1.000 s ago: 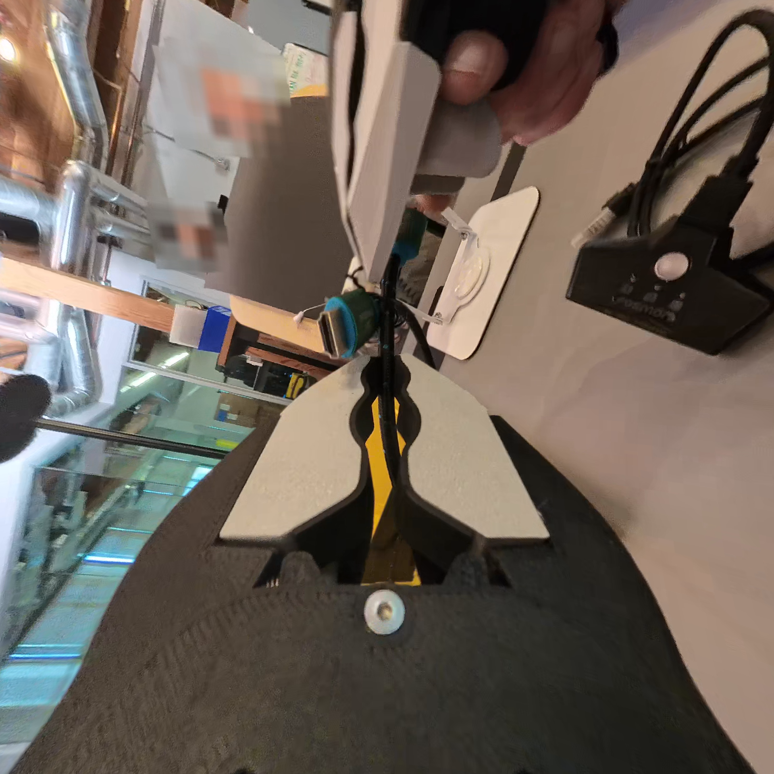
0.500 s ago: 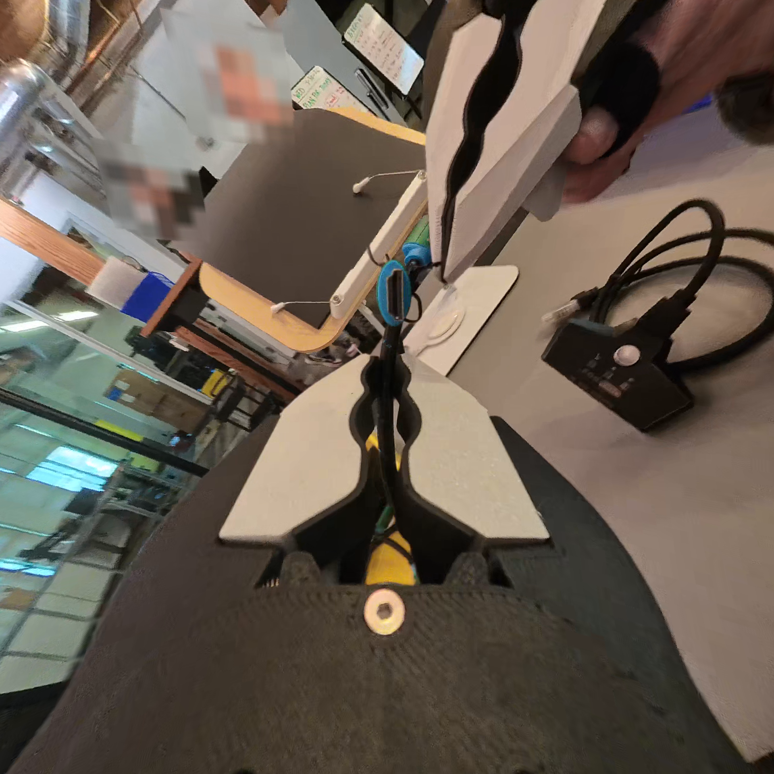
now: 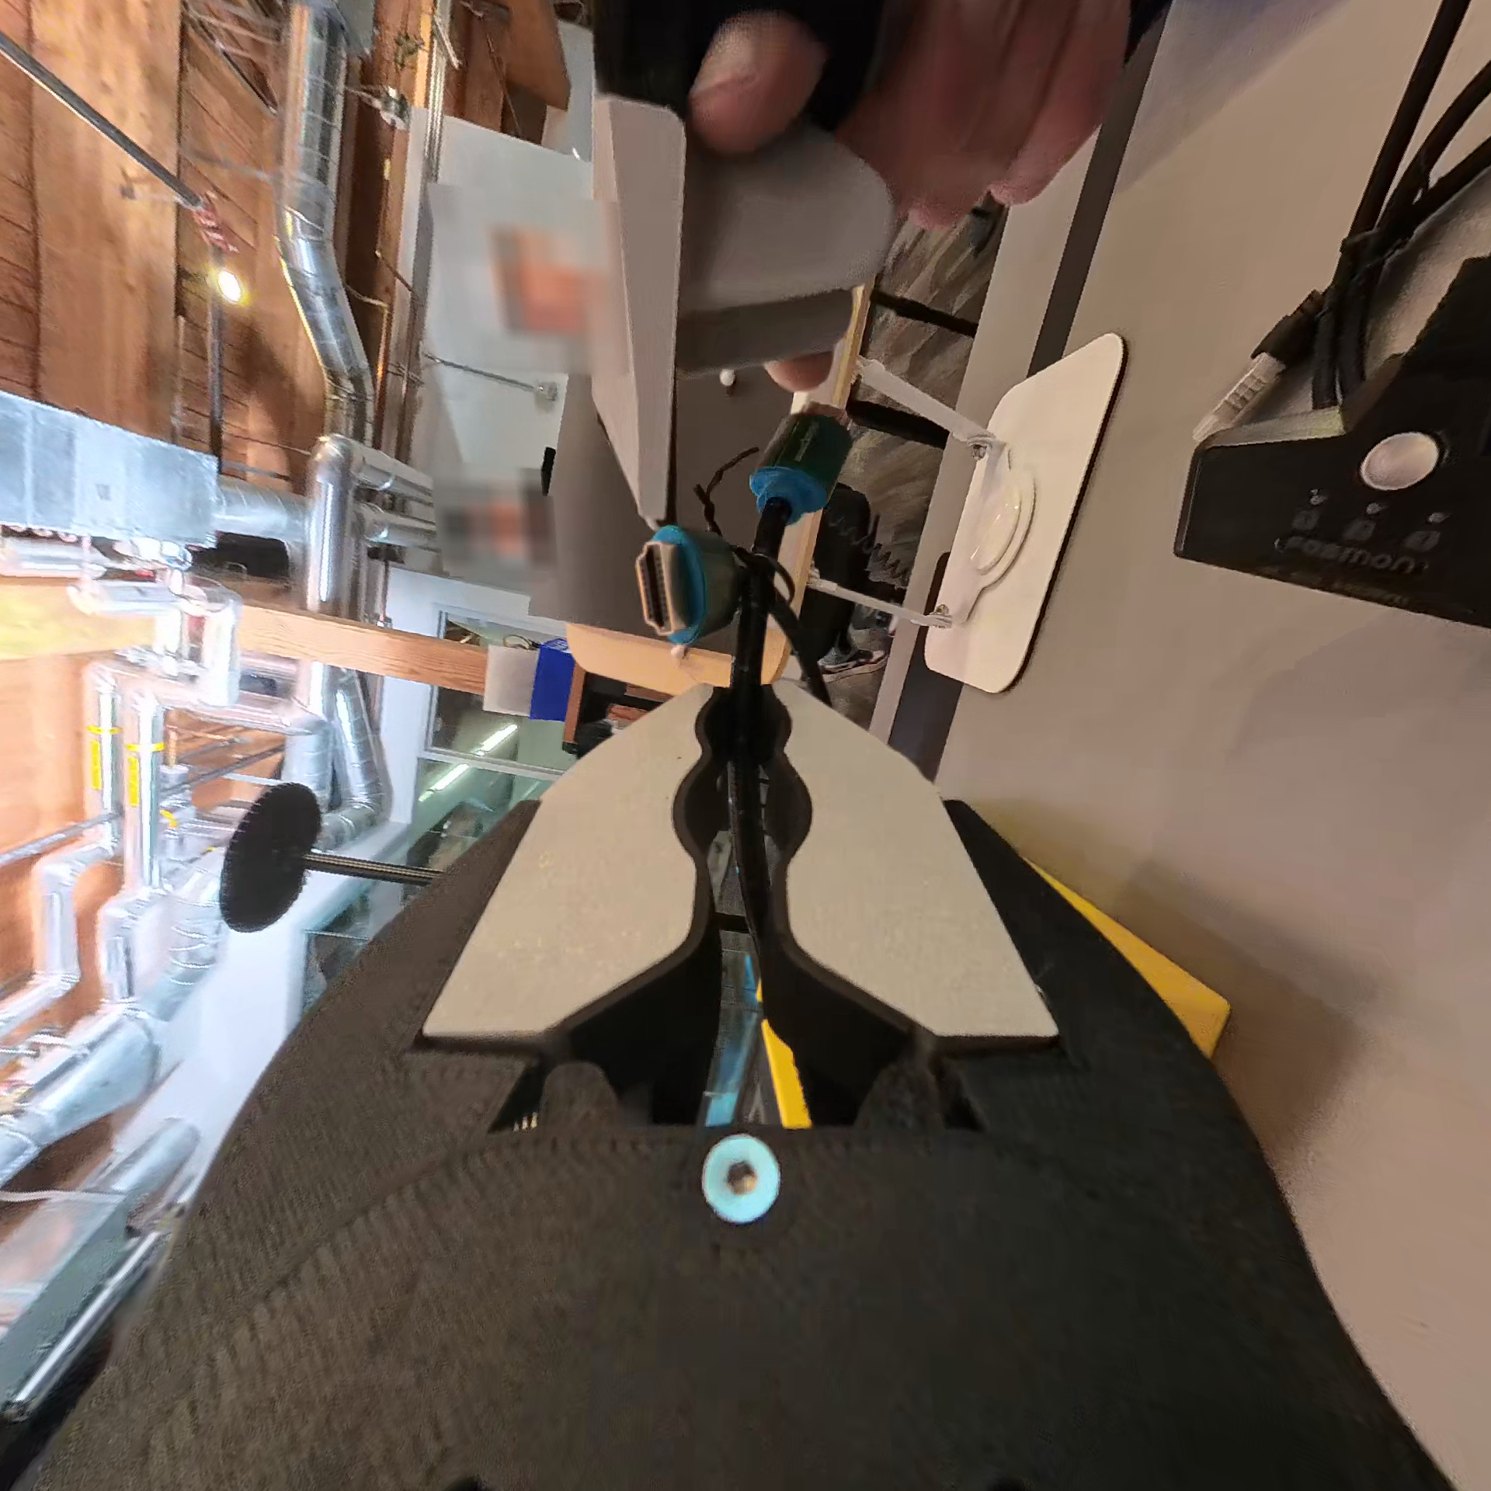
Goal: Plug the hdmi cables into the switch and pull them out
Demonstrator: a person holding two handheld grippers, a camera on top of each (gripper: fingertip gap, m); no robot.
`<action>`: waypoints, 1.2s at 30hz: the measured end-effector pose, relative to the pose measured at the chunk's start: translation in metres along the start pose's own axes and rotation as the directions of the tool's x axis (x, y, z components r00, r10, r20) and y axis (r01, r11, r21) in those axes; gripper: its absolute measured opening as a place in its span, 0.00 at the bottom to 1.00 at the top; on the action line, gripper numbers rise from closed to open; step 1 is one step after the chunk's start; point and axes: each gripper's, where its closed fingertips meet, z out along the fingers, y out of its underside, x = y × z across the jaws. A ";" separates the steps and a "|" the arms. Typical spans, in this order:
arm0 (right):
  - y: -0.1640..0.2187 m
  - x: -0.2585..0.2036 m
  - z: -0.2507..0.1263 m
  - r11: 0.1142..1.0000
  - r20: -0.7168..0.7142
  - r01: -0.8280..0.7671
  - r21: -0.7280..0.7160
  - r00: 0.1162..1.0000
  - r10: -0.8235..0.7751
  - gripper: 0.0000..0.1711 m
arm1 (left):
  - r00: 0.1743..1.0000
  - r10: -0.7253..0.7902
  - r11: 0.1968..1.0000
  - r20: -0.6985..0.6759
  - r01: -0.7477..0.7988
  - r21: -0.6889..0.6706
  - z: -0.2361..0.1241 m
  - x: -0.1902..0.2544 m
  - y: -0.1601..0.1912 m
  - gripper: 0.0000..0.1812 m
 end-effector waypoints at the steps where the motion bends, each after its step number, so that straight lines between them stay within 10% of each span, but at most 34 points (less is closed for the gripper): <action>1: 0.003 0.000 0.001 1.000 0.009 -0.021 -0.007 1.000 0.021 0.04 | 1.000 0.015 1.000 0.004 -0.015 -0.003 0.000 0.001 -0.001 0.04; 36: 0.015 -0.011 -0.002 0.996 0.087 0.061 -0.059 0.995 -0.055 0.08 | 0.996 0.084 0.996 -0.015 -0.084 0.018 -0.004 0.007 -0.004 0.04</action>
